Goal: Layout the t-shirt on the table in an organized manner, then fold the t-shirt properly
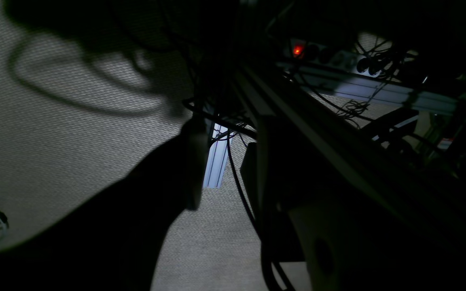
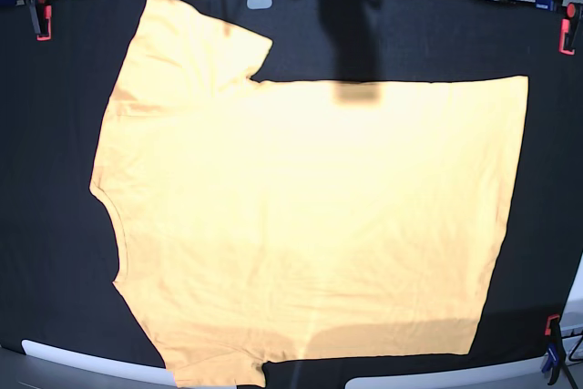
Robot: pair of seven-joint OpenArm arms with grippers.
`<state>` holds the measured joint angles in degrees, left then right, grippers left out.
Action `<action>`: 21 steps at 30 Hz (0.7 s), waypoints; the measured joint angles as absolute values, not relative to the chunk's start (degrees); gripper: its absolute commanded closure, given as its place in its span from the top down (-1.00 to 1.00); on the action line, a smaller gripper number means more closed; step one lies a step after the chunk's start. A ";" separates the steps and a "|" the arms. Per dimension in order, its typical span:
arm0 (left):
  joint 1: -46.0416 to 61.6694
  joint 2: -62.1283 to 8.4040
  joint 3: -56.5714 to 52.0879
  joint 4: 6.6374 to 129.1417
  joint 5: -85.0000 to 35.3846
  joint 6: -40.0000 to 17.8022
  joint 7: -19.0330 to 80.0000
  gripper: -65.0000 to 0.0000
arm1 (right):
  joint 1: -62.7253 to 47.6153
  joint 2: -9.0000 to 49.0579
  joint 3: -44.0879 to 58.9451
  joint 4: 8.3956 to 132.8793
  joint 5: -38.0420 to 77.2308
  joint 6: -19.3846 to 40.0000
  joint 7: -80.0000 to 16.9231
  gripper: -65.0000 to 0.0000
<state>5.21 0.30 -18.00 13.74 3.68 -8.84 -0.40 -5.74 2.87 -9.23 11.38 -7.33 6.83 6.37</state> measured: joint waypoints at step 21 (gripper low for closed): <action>10.46 0.34 -18.00 21.87 3.46 -9.06 2.83 -0.42 | -12.03 3.70 -9.23 18.20 -7.51 6.83 7.86 -0.78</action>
